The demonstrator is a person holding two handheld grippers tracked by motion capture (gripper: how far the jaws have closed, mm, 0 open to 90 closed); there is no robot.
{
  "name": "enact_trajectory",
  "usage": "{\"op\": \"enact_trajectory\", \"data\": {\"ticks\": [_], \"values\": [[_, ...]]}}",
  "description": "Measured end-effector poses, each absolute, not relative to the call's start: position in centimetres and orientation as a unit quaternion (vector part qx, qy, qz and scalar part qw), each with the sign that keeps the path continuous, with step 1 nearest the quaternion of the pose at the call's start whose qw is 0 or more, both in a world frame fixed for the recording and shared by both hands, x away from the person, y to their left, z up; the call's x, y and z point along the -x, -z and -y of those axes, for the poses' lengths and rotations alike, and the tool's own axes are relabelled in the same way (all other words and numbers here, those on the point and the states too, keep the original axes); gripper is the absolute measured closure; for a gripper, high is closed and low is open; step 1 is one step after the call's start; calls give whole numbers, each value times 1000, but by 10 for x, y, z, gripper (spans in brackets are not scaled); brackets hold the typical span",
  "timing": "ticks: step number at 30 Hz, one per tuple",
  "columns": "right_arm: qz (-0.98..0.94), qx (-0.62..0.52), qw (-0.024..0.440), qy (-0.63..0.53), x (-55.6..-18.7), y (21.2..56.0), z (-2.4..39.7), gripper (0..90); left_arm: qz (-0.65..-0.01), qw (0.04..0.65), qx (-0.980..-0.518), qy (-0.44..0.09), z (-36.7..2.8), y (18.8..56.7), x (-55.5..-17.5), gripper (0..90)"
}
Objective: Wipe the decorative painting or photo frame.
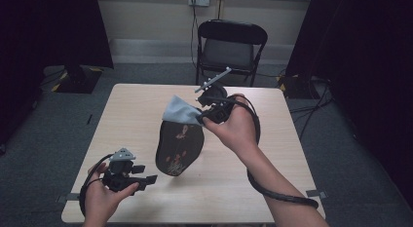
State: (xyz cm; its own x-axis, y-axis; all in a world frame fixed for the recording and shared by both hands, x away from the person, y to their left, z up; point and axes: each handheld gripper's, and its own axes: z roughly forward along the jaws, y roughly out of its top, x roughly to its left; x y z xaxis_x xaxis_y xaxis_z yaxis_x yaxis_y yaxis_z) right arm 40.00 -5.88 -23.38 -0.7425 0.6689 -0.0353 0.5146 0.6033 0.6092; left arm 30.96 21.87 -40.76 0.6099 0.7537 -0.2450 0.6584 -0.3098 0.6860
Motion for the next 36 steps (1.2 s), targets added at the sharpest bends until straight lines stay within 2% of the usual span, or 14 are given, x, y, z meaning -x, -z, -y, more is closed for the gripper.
{"op": "enact_trajectory", "data": {"ticks": [15,19,24,29,36], "values": [[-872,-374,130,-287,-417,248,75,811,-422,399,-811,-63,-207,409,-317,368],[-871,-380,131,-284,-419,250,79,811,-421,396,-814,-64,-202,410,-319,400],[-868,-387,137,-281,-422,251,82,810,-414,398,-815,-75,-197,410,-319,479],[-865,-394,142,-277,-425,252,84,811,-408,398,-818,-75,-194,410,-320,599],[-858,-410,148,-272,-434,255,88,811,-402,396,-822,-76,-190,413,-321,707]]}}
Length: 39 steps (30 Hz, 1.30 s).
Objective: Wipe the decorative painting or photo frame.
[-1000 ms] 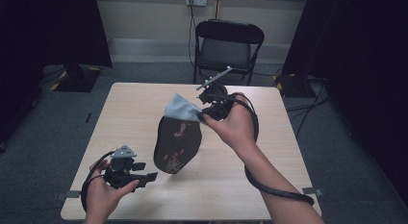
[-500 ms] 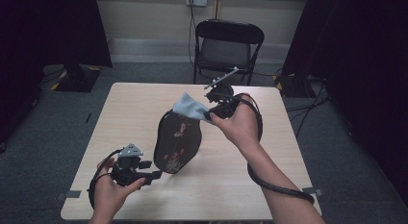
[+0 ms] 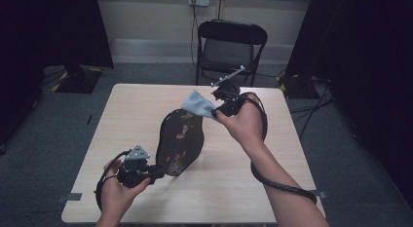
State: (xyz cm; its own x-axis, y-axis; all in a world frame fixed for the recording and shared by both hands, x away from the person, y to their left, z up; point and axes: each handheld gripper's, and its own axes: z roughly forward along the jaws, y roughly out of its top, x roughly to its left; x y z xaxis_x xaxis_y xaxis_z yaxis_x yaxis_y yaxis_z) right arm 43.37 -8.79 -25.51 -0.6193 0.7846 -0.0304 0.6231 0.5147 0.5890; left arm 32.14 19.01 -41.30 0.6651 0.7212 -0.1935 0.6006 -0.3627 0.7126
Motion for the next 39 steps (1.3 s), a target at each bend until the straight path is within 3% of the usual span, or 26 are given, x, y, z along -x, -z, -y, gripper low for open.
{"op": "enact_trajectory", "data": {"ticks": [6,21,39], "values": [[-854,-418,153,-268,-439,259,91,811,-393,391,-829,-77,-191,412,-323,782],[-844,-446,148,-258,-453,280,101,812,-381,383,-838,-71,-194,410,-322,788],[-852,-455,129,-223,-457,335,97,813,-379,382,-840,-72,-194,410,-323,787]]}}
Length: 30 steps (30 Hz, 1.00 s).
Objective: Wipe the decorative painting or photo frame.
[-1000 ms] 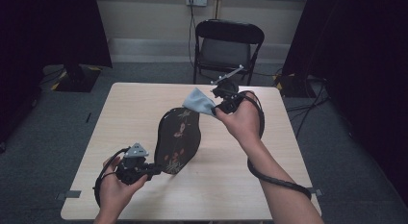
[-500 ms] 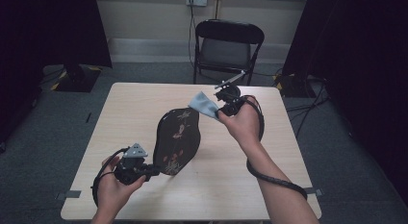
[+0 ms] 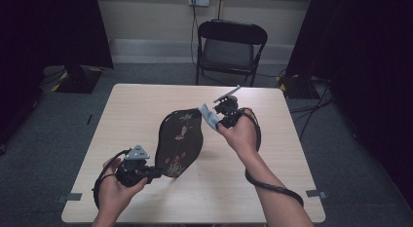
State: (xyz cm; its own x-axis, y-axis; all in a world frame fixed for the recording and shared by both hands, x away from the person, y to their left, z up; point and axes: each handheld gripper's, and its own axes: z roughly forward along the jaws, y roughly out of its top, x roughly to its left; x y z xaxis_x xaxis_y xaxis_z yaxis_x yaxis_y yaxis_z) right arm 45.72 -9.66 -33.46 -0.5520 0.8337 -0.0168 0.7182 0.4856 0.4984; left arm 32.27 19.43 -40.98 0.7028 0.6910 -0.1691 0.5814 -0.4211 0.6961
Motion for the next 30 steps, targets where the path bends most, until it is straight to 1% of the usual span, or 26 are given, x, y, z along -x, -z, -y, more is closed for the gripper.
{"op": "enact_trajectory", "data": {"ticks": [11,30], "values": [[-859,-454,106,-210,-449,372,98,813,-379,380,-841,-72,-194,409,-323,787],[-863,-460,85,-191,-450,413,103,812,-384,383,-837,-71,-193,409,-323,786]]}}
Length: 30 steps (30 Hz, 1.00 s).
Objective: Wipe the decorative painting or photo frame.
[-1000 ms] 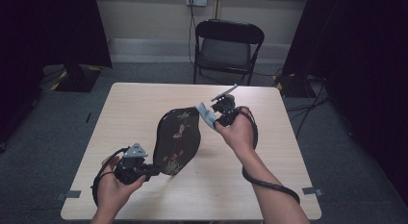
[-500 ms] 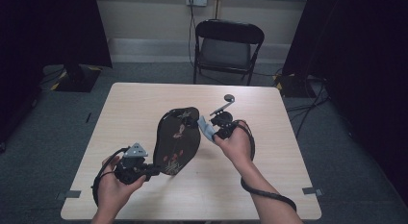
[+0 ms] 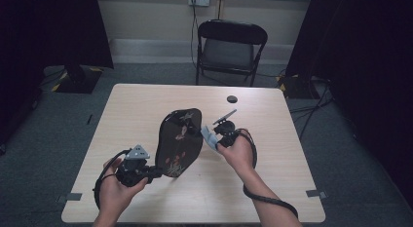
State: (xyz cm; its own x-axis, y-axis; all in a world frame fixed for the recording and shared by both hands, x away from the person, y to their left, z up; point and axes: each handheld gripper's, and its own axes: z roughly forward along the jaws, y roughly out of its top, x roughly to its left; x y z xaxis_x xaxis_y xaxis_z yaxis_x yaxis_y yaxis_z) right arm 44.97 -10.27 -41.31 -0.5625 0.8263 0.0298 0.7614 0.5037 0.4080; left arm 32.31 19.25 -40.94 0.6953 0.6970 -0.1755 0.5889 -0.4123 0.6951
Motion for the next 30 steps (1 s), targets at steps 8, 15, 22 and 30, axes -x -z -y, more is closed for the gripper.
{"op": "enact_trajectory", "data": {"ticks": [8,15,22,30], "values": [[-861,-468,86,-179,-455,426,108,812,-381,382,-839,-71,-193,410,-324,786],[-850,-485,107,-175,-461,430,116,812,-382,384,-837,-74,-192,410,-324,786],[-862,-463,91,-185,-455,442,101,812,-383,385,-836,-73,-193,410,-325,786],[-877,-429,65,-206,-439,452,85,814,-389,387,-832,-74,-193,411,-325,786]]}}
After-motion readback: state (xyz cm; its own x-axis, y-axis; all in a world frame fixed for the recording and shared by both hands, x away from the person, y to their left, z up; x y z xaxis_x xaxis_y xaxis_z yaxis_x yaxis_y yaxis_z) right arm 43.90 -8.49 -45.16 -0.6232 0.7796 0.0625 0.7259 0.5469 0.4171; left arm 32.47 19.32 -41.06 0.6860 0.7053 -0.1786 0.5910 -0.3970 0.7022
